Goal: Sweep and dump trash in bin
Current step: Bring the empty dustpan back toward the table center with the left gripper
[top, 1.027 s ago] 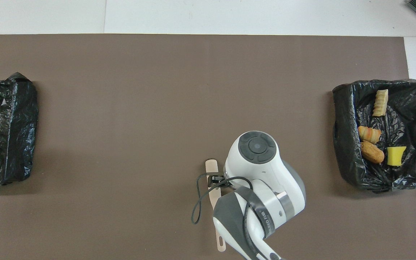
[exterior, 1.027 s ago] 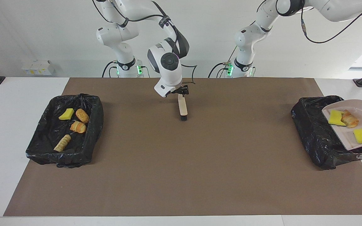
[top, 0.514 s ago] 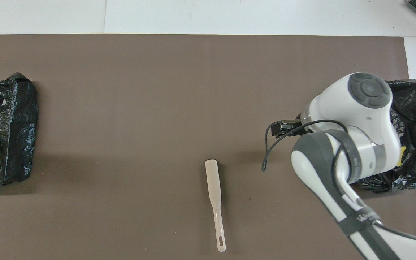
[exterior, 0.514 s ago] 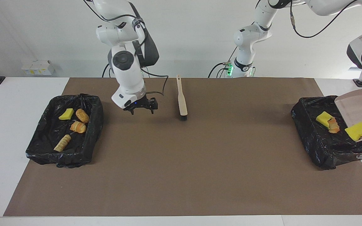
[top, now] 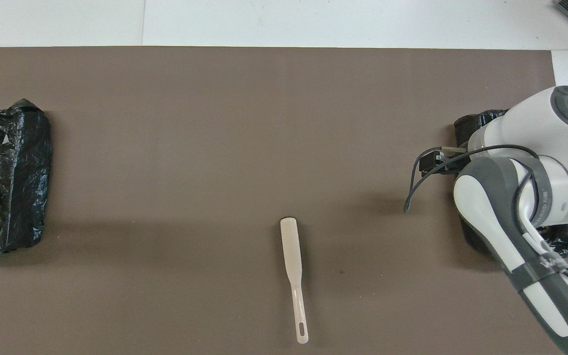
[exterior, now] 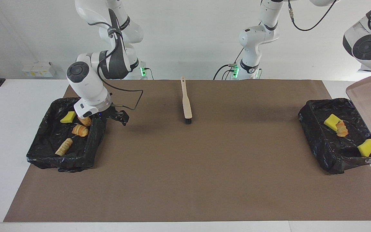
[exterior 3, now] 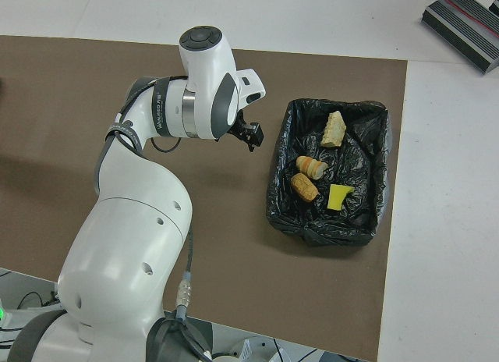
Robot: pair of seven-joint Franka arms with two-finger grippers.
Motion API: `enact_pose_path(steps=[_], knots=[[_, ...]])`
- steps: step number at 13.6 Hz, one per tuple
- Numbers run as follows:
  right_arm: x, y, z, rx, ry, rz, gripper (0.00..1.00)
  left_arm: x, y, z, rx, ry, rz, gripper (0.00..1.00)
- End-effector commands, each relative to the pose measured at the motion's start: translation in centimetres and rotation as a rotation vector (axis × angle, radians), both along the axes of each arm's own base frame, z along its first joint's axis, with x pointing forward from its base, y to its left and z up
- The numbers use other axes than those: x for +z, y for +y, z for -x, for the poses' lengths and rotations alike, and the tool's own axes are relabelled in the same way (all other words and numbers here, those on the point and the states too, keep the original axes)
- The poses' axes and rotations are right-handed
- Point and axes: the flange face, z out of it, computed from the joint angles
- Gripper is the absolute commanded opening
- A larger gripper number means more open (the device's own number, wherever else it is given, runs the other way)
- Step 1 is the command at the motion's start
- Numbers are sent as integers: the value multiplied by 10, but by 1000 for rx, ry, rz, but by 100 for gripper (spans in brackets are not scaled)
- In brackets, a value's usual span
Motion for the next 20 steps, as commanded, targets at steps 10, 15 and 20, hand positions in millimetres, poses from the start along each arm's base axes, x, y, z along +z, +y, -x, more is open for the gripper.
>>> enact_pose_path(steps=[10,15,20], knots=[[229,-73,42,-9,-101,61,100,-65,-129,22,303,-175,770,0],[232,-105,82,4,-58,43,100,-120,-201,22,644,-363,900,0],[232,-91,79,33,-62,43,100,-171,-317,20,975,-571,849,0]])
